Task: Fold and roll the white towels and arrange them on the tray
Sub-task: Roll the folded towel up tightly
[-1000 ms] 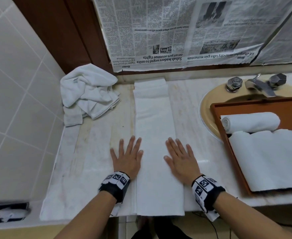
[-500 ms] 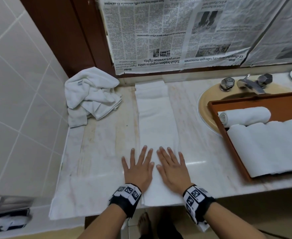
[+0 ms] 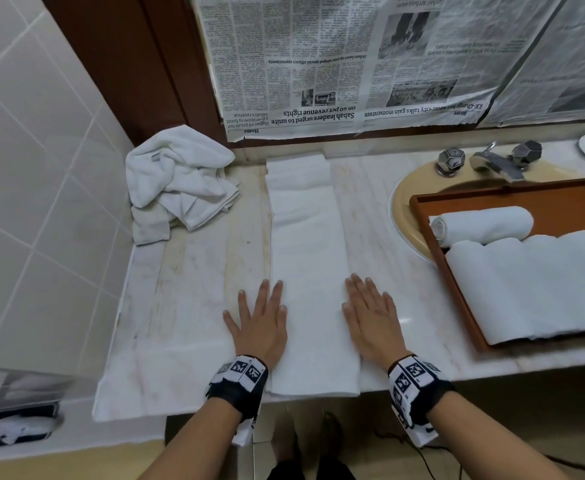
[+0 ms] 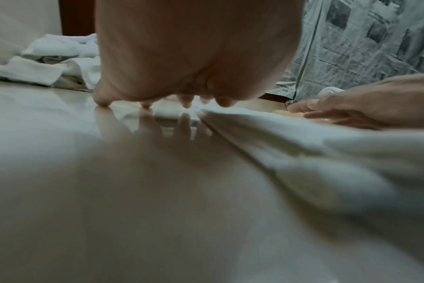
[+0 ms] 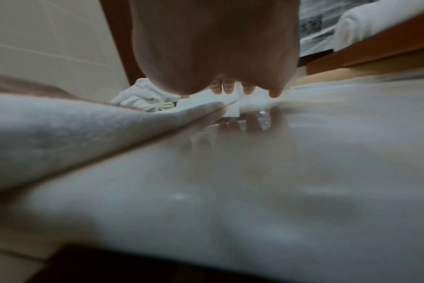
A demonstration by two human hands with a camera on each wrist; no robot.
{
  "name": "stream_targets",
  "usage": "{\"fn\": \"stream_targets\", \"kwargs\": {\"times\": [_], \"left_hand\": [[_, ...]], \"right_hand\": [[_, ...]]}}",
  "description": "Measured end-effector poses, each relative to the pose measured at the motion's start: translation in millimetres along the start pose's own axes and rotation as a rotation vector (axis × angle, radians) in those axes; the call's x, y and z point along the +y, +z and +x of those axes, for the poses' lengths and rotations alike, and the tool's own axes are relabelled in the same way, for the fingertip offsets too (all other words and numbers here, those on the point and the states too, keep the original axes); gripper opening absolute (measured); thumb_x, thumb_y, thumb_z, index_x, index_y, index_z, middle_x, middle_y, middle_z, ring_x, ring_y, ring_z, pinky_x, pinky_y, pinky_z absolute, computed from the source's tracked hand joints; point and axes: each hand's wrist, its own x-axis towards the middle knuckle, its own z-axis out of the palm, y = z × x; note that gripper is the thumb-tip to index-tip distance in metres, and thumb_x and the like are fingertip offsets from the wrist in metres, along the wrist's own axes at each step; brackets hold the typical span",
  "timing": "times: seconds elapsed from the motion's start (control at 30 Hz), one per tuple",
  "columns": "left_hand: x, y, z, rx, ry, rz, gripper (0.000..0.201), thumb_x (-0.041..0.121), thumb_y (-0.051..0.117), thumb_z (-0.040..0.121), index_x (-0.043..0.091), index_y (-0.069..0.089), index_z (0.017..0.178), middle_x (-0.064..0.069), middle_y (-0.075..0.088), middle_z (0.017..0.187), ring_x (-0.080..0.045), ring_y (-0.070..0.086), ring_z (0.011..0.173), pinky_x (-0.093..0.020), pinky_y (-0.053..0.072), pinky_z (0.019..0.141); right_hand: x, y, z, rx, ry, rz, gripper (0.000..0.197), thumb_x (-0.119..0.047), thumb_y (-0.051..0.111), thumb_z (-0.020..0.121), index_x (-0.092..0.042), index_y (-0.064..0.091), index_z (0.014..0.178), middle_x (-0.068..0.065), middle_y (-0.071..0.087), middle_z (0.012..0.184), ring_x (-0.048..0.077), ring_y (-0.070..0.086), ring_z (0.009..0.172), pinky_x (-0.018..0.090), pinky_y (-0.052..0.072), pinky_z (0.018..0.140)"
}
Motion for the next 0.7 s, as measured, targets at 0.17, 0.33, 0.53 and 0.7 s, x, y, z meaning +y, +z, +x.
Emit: {"fn": "stream_targets", "kwargs": {"times": [0.17, 0.33, 0.53, 0.7], "left_hand": [[-4, 10, -4, 0.004, 0.035, 0.077, 0.052, 0.050, 0.008, 0.104, 0.053, -0.014, 0.151, 0.026, -0.020, 0.160, -0.020, -0.024, 0.150, -0.060, -0.014, 0.117], [-9, 8, -6, 0.021, -0.023, 0.065, 0.051, 0.049, 0.007, 0.104, 0.053, -0.013, 0.151, 0.027, -0.019, 0.160, -0.019, -0.022, 0.150, -0.058, -0.013, 0.118], [14, -7, 5, 0.025, -0.068, -0.055, 0.051, 0.044, 0.016, 0.106, 0.049, 0.002, 0.154, 0.024, -0.012, 0.162, -0.024, -0.015, 0.152, -0.061, -0.006, 0.118], [23, 7, 4, -0.053, 0.097, 0.135, 0.052, 0.053, 0.009, 0.104, 0.052, -0.011, 0.152, 0.026, -0.024, 0.159, -0.022, -0.025, 0.149, -0.061, -0.014, 0.117]], "right_hand": [[-11, 14, -3, -0.053, -0.128, -0.122, 0.063, -0.052, 0.003, 0.100, -0.030, 0.002, 0.159, -0.016, -0.009, 0.163, 0.011, -0.009, 0.152, 0.043, -0.004, 0.123], [12, 12, 7, -0.096, -0.084, -0.179, 0.065, -0.060, 0.000, 0.100, -0.032, -0.014, 0.156, -0.016, -0.023, 0.161, 0.011, -0.019, 0.150, 0.043, -0.008, 0.122], [9, -8, 6, -0.072, -0.062, -0.072, 0.061, -0.052, 0.011, 0.104, -0.029, -0.011, 0.157, -0.017, -0.019, 0.160, 0.009, -0.018, 0.150, 0.041, -0.011, 0.122], [-15, 14, -7, -0.107, -0.225, -0.124, 0.063, -0.054, 0.010, 0.103, -0.026, -0.012, 0.155, -0.010, -0.018, 0.162, 0.010, -0.017, 0.150, 0.041, -0.013, 0.120]]}}
